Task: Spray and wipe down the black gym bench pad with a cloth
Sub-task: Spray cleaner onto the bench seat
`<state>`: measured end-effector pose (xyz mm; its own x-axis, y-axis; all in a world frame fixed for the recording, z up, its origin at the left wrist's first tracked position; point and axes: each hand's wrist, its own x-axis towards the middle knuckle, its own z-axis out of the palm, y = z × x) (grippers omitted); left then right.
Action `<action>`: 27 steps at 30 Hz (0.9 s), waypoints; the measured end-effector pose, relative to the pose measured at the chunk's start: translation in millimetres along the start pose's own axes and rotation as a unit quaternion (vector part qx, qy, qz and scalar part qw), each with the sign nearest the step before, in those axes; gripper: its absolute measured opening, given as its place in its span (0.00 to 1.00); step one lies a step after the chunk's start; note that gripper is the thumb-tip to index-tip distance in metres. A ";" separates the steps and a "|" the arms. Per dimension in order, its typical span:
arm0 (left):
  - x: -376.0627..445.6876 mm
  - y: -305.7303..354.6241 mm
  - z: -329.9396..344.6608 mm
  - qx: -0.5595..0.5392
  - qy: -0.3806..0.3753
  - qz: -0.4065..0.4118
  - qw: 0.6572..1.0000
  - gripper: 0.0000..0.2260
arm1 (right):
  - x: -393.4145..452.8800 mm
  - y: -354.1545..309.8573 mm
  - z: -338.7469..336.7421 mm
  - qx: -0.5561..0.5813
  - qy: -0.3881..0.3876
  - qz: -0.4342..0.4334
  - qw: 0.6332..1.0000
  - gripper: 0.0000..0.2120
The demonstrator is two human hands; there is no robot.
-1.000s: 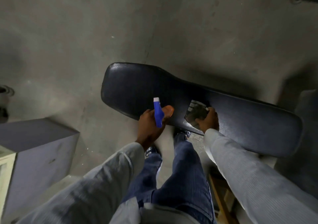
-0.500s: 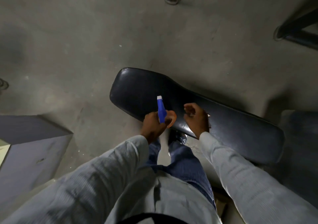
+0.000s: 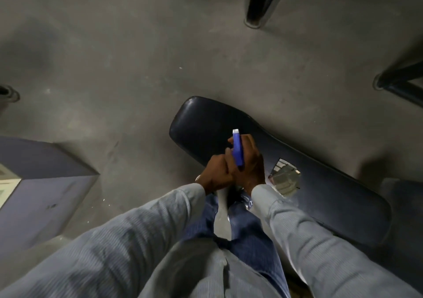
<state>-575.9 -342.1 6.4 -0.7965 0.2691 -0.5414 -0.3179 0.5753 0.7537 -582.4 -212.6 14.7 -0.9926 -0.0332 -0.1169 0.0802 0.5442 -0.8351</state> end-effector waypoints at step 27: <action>144.1 -183.0 77.0 0.164 0.220 -0.145 0.951 0.58 | 103.4 107.4 105.6 -0.102 -0.128 -0.022 0.986 0.09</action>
<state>-592.9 -349.1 -238.2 -0.8607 -0.2444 -0.4467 -0.4366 0.8056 0.4005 -666.8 -246.2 -143.8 -0.9373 -0.2558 -0.2365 -0.0076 0.6937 -0.7202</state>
